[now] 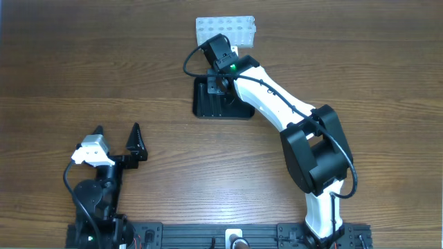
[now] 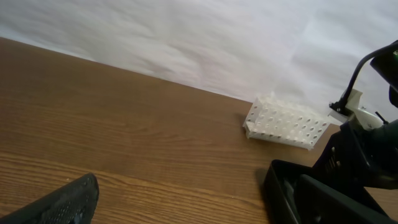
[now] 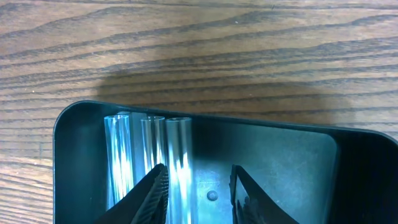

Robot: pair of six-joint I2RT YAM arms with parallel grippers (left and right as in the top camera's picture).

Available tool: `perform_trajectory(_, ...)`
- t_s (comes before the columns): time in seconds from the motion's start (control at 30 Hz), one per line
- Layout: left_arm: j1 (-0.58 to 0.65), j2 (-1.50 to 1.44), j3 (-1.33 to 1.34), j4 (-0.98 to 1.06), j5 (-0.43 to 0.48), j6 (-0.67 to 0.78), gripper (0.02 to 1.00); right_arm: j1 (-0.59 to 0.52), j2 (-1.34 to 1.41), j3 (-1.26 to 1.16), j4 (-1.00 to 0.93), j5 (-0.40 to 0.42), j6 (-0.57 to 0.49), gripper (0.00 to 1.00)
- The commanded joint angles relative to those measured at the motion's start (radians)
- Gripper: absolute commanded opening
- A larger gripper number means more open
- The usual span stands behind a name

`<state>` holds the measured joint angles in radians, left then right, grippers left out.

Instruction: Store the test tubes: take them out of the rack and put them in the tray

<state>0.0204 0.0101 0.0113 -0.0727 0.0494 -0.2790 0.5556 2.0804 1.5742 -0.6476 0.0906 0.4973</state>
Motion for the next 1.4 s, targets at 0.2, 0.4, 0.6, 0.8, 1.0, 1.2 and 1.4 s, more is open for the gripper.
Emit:
perform_trajectory(0.2,0.006,-0.004,-0.005,-0.003,0.006,0.011,1.000,0.003,-0.116,0.031,0.019,0.013,-0.065,0.404)
perform_trajectory(0.4,0.006,-0.004,-0.005,-0.003,0.006,0.010,1.000,-0.008,-0.281,0.031,0.082,0.178,-0.212,0.744)
perform_trajectory(0.6,0.006,-0.004,-0.005,-0.003,0.006,0.010,1.000,-0.074,-0.275,0.030,0.199,0.303,-0.264,0.875)
perform_trajectory(0.8,0.006,-0.004,-0.005,-0.003,0.006,0.010,1.000,-0.138,-0.173,0.030,0.325,0.262,-0.271,0.904)
perform_trajectory(1.0,0.006,-0.004,-0.005,-0.003,0.006,0.010,0.998,-0.185,-0.060,0.030,0.450,0.185,-0.293,0.901)
perform_trajectory(1.2,0.006,-0.004,-0.005,-0.003,0.006,0.010,1.000,-0.220,0.004,0.031,0.518,0.135,-0.293,0.888)
perform_trajectory(1.4,0.006,-0.004,-0.005,-0.003,0.006,0.010,1.000,-0.237,0.051,0.031,0.563,0.119,-0.321,0.858)
